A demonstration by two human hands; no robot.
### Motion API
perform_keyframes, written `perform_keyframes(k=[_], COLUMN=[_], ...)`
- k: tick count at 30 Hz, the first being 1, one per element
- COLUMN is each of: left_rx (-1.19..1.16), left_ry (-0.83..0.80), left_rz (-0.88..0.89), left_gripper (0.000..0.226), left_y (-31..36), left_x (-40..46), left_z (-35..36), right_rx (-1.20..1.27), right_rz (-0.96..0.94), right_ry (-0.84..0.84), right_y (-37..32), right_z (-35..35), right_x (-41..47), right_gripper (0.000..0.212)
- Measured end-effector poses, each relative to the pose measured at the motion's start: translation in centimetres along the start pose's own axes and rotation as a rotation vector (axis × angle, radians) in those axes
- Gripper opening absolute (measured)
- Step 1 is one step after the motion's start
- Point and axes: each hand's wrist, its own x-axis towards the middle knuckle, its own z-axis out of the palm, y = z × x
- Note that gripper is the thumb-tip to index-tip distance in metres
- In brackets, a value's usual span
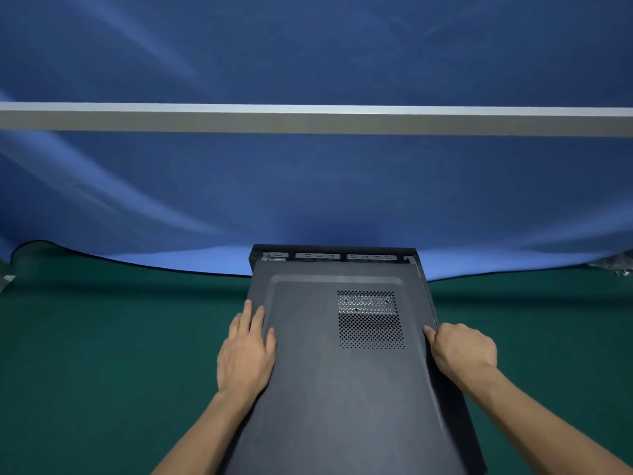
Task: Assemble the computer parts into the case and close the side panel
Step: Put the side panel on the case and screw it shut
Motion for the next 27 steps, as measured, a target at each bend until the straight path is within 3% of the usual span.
perform_keyframes(k=[3,9,19,24,27], left_rx=[0.016,0.047,0.042,0.006,-0.004], left_ry=[-0.002,-0.019,-0.028,-0.053,-0.052], left_rz=[0.004,0.021,0.018,-0.101,-0.154], left_gripper=[0.053,0.057,0.058,0.067,0.072], left_y=[0.1,0.0,0.0,0.3,0.2], left_x=[0.1,0.4,0.5,-0.1,-1.2], left_z=[0.1,0.6,0.6,0.5,0.6], right_rx=[-0.054,0.172,0.265,0.499,0.512], right_rz=[0.003,-0.035,-0.08,0.065,0.1], right_ry=[0.064,0.138,0.01,0.005,0.028], right_y=[-0.4,-1.7,-2.9,-3.1,-3.1], right_z=[-0.3,0.3,1.2,2.0,2.9], right_x=[-0.1,-0.3,-0.5,-1.9,-3.1], right_gripper=[0.047,0.038,0.063,0.073,0.074])
